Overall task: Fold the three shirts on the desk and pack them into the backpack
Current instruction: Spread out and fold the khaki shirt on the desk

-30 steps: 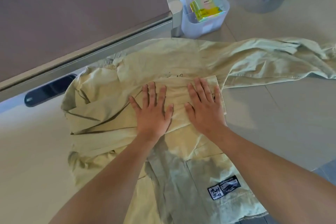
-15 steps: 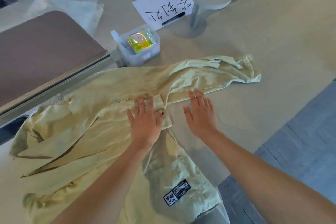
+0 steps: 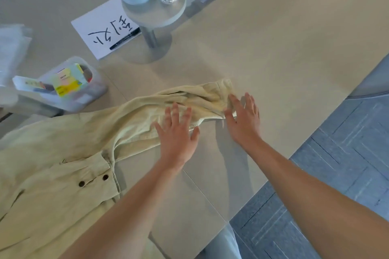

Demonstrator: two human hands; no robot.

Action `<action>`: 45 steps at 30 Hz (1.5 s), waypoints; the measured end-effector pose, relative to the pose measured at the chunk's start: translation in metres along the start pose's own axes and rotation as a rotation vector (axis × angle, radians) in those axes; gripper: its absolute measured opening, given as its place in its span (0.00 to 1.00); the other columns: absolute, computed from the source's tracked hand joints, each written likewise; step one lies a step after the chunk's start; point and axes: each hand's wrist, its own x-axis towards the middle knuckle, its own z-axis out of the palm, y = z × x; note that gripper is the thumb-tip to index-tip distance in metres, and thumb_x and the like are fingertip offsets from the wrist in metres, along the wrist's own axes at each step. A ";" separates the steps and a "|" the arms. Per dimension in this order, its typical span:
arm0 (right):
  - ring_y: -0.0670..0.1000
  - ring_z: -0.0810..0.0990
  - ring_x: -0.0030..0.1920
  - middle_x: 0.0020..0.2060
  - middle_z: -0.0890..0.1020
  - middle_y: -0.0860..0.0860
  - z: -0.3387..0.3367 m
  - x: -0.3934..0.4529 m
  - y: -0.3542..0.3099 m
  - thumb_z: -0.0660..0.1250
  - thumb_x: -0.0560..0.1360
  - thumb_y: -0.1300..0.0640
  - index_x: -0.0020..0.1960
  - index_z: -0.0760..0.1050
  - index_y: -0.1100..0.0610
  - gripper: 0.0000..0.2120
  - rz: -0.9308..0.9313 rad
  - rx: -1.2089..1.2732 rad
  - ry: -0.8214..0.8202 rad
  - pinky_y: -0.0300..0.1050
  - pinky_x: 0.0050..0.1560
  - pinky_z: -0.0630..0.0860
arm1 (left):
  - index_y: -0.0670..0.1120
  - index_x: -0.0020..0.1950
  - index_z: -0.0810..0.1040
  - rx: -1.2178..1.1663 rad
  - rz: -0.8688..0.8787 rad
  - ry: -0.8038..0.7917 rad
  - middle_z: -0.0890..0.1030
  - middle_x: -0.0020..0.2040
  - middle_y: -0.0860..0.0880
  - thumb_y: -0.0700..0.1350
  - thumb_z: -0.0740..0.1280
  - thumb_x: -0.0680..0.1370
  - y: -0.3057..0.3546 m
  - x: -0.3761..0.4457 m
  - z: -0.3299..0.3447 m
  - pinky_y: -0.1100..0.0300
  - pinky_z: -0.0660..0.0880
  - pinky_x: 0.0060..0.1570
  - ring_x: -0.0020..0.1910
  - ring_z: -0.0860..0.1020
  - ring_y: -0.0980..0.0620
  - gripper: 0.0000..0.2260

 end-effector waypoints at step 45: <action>0.51 0.72 0.61 0.62 0.73 0.49 0.097 -0.128 -0.261 0.72 0.79 0.51 0.67 0.82 0.52 0.18 -0.565 0.076 0.045 0.45 0.51 0.72 | 0.59 0.84 0.39 -0.064 -0.538 0.010 0.37 0.85 0.47 0.60 0.42 0.85 -0.300 -0.126 -0.018 0.25 0.40 0.74 0.82 0.34 0.41 0.28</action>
